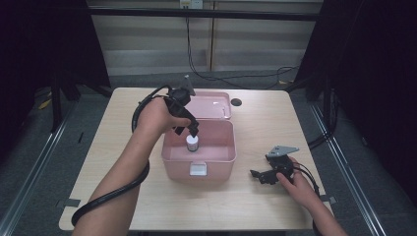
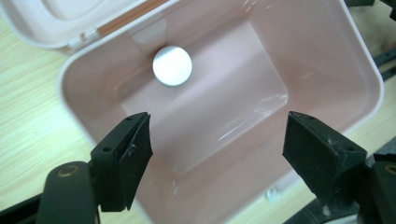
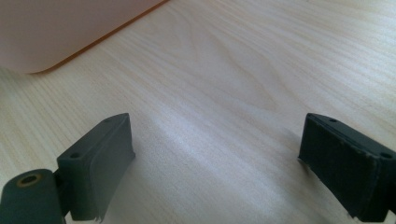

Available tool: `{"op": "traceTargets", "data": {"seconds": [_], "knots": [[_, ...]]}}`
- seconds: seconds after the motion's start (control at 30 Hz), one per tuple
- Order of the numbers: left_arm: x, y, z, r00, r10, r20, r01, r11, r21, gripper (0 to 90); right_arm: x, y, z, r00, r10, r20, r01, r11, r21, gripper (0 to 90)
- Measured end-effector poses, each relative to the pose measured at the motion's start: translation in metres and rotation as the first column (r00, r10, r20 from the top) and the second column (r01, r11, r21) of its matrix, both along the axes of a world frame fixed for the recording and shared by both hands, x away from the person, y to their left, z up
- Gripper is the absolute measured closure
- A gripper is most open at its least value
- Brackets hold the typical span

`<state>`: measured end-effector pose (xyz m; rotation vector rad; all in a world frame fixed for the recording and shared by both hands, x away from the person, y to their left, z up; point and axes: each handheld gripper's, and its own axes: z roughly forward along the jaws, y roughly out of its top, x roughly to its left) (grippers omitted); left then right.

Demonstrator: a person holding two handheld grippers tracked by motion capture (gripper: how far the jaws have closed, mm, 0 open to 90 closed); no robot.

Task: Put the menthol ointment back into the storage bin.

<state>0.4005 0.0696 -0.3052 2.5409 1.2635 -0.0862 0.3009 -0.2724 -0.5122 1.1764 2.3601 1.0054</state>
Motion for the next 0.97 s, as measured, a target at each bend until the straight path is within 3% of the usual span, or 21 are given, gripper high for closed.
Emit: {"op": "traceTargets", "data": {"seconds": [0.37, 0.6, 0.97], "knots": [[-0.018, 0.047, 0.005, 0.999, 0.017, 0.042, -0.016, 0.9997, -0.02, 23.2, 0.0, 0.0, 0.0, 1.0, -0.001, 0.002, 0.001, 1.0, 0.001, 9.1], [-0.028, 0.078, -0.011, 0.998, 0.043, 0.047, -0.041, 0.9977, -0.054, 23.2, 0.0, 0.0, 0.0, 1.0, 0.0, 0.002, 0.0, 1.0, 0.001, 9.1], [-0.044, 0.122, -0.054, 0.9916, 0.111, 0.067, -0.105, 0.9911, -0.082, 23.2, 0.0, 0.0, 0.0, 1.0, 0.0, 0.0, 0.0, 1.0, 0.0, 9.1]]}}
